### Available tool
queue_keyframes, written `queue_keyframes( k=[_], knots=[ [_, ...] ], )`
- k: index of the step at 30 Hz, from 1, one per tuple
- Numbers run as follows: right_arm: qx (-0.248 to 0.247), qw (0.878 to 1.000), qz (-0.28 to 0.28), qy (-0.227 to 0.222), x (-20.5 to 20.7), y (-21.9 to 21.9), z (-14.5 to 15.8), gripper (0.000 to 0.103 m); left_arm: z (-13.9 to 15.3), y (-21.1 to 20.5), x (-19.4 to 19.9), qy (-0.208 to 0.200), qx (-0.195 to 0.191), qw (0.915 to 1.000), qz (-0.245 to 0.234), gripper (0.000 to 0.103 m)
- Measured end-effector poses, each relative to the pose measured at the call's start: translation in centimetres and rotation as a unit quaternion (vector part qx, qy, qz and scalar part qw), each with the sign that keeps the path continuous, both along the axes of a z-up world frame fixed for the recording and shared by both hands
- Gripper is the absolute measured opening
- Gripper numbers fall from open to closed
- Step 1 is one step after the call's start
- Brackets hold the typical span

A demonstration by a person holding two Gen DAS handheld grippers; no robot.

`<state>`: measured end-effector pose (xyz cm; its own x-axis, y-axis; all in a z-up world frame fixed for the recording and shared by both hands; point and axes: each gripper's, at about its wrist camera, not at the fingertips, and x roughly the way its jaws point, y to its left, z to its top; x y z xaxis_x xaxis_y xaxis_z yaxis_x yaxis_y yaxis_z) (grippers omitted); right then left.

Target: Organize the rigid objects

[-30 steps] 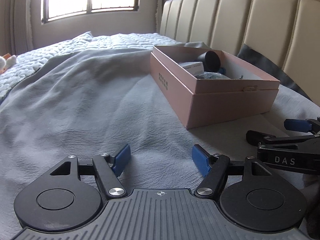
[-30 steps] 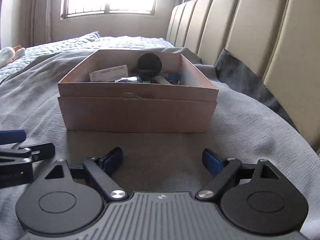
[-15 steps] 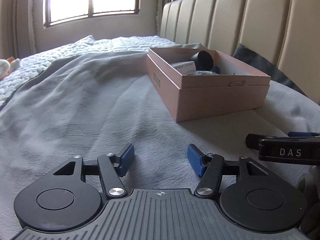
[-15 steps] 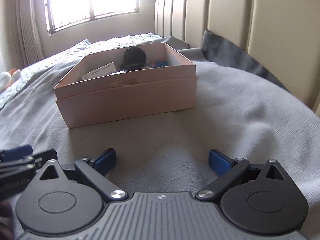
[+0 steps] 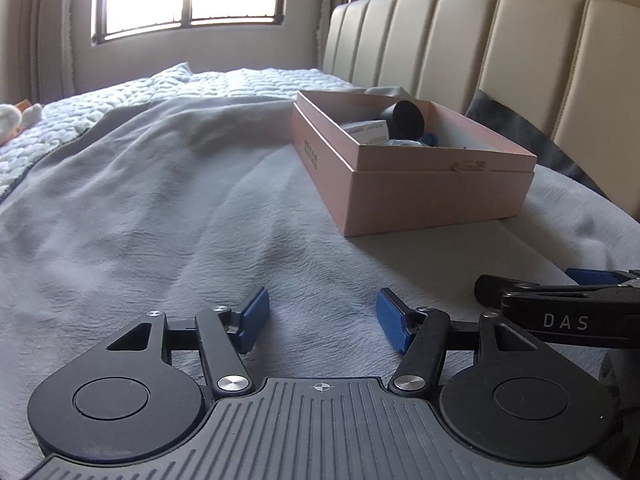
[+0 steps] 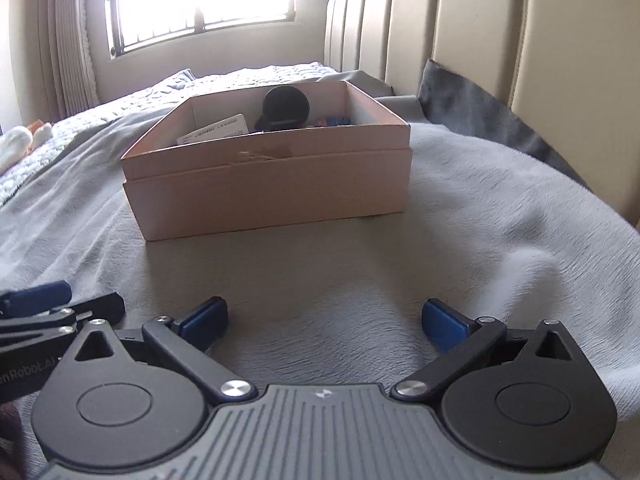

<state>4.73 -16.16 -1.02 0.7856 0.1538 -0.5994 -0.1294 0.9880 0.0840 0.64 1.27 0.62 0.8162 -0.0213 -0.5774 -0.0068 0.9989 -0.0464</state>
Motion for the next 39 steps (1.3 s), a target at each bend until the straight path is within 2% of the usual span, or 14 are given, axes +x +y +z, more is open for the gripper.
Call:
queue_keyframes(
  k=[8, 13, 18, 39],
  knots=[
    [0.007, 1.0, -0.001, -0.003, -0.1, -0.2, -0.1, 0.103, -0.2, 0.1, 0.6, 0.002, 0.0, 1.0, 0.001, 0.067],
    [-0.036, 0.999, 0.01, -0.009, 0.4, 1.2, -0.3, 0.103, -0.2, 0.1, 0.6, 0.003, 0.002, 1.0, 0.0, 0.067],
    [0.003, 1.0, 0.014, -0.005, 0.6, 0.1, -0.3, 0.103, -0.2, 0.2, 0.7, 0.002, -0.002, 1.0, 0.0, 0.067],
    [-0.001, 1.0, 0.013, -0.005, 0.5, 0.3, -0.3, 0.103, -0.3, 0.3, 0.8, 0.003, 0.003, 1.0, 0.001, 0.067]
  ],
)
